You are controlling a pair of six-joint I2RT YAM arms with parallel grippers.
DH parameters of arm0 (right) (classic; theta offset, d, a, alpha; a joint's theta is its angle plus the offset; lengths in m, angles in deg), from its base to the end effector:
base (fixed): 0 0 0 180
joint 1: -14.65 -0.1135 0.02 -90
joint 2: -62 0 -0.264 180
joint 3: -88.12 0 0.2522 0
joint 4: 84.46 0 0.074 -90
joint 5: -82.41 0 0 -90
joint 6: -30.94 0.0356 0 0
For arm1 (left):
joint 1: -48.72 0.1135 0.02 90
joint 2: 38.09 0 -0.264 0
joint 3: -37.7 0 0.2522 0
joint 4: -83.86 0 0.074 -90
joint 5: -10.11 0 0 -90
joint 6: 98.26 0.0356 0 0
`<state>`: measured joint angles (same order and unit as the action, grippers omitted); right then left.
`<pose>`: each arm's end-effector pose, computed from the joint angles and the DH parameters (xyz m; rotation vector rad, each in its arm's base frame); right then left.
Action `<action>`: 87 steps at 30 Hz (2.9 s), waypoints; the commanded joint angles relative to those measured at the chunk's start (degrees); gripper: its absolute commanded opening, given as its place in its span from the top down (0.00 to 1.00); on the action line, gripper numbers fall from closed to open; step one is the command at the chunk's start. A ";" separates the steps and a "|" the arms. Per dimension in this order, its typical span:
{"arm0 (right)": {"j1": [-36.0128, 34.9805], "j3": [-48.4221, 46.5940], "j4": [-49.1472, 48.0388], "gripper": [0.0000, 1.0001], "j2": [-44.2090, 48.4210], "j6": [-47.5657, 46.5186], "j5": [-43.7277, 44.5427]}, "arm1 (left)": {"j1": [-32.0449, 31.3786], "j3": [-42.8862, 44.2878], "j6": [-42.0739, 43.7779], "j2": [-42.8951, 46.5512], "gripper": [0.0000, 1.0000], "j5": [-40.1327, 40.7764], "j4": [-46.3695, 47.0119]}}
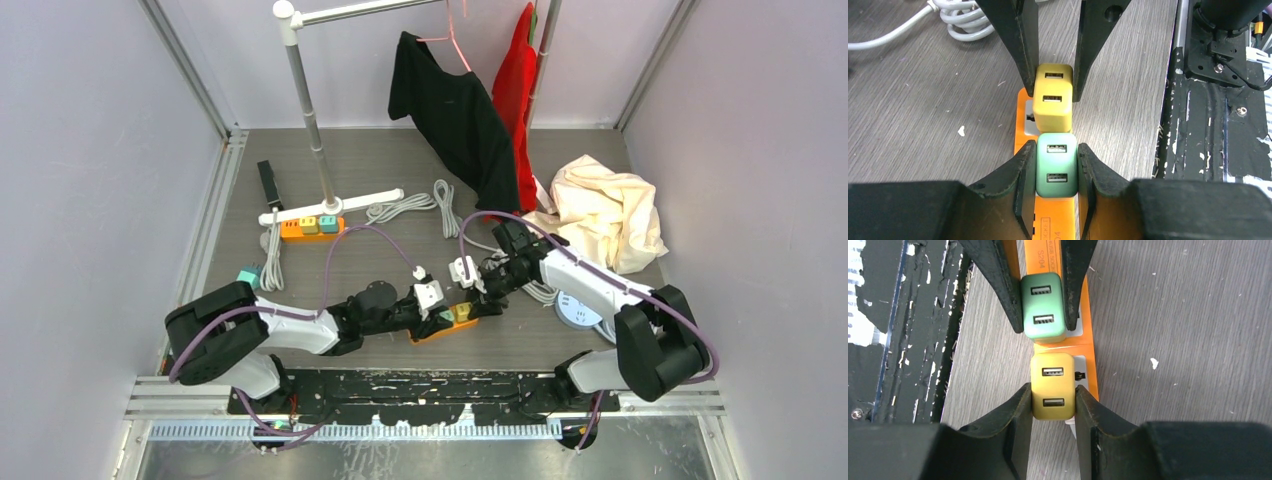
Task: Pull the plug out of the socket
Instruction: Remove the plug from the socket, then place the plug at the center of the board.
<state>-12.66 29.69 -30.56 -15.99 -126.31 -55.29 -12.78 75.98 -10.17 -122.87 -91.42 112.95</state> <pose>0.1928 0.1292 0.1934 -1.9077 1.5473 0.8968 0.1242 -0.2437 0.1609 1.1086 1.6413 -0.9320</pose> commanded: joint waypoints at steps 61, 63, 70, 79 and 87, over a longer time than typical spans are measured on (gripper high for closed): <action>37.11 -5.28 -24.79 0.87 4.39 75.00 16.98 | 5.85 28.57 -2.22 28.68 0.01 9.87 -69.29; 36.90 -7.99 -23.73 0.86 -0.09 74.82 15.56 | 5.81 29.71 -2.28 28.84 0.01 8.57 -70.34; 32.82 -13.01 -20.58 0.76 -8.29 72.96 18.15 | 5.85 38.30 1.06 31.55 0.01 5.23 -81.16; 31.23 -12.76 -19.73 0.60 -9.56 72.34 19.08 | 9.02 28.54 9.08 33.10 0.00 11.51 -80.22; 31.65 -13.09 -18.26 0.53 -9.91 71.86 17.73 | 10.65 26.52 9.21 33.51 0.00 12.75 -78.99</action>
<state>18.55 18.30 -48.68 -26.53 -53.79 -36.64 -3.20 101.13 -2.41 -90.71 -78.00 31.58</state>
